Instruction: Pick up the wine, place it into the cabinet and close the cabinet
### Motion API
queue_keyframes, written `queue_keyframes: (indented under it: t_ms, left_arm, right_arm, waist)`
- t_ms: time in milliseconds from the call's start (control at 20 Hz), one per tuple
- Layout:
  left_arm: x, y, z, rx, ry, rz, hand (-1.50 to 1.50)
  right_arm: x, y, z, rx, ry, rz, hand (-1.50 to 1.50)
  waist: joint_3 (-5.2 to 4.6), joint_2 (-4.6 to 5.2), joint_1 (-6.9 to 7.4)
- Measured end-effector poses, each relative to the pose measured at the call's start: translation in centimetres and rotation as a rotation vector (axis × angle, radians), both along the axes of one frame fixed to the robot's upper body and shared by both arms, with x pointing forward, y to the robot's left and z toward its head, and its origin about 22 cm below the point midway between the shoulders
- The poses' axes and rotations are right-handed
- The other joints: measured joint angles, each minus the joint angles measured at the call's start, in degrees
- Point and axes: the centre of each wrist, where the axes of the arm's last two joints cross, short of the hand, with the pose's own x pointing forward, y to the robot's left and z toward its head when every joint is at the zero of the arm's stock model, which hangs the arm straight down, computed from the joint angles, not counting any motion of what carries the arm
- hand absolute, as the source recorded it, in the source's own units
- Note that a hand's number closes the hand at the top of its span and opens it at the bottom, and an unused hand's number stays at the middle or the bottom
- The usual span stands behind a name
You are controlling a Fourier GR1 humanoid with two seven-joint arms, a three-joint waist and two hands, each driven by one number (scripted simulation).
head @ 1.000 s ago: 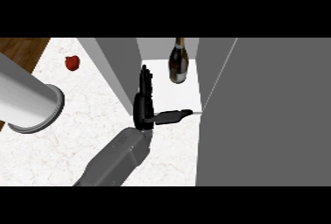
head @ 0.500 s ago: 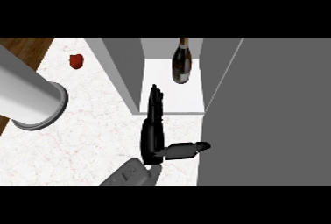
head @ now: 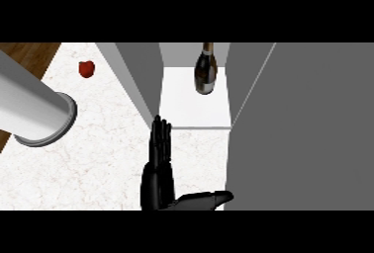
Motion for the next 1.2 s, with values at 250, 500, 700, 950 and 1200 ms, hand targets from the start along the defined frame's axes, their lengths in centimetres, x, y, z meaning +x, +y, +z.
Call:
queue_keyframes:
  t_ms: [250, 500, 700, 950, 1200]
  left_arm:
    - [-2.7, 1.4, 1.2, -0.026, -0.020, -0.007, -1.50]
    - [-4.7, 3.8, 1.5, -0.012, -0.029, -0.043, -1.50]
    - [-6.5, 5.8, 1.7, -0.005, -0.026, -0.078, -1.50]
    - [-7.5, 7.9, 2.9, 0.004, -0.042, -0.121, -1.50]
    - [-8.2, 10.5, 3.5, 0.014, -0.052, -0.107, -1.50]
  right_arm:
    - [0.2, 0.2, 0.1, -0.016, 0.008, 0.023, -1.50]
    - [0.1, 0.5, 0.0, -0.046, 0.042, 0.066, 1.50]
    - [-0.2, 0.6, -0.5, -0.068, 0.069, 0.106, 1.50]
    - [-0.3, 0.7, -0.9, -0.099, 0.065, 0.152, 1.50]
    - [-0.7, 1.7, -1.6, -0.087, 0.153, 0.213, 1.50]
  waist:
    - [-0.01, 0.06, 0.04]
    - [-0.01, 0.05, -0.04]
    - [0.00, 0.03, -0.10]
    - [-0.01, 0.06, -0.13]
    - [-0.06, -0.03, -0.08]
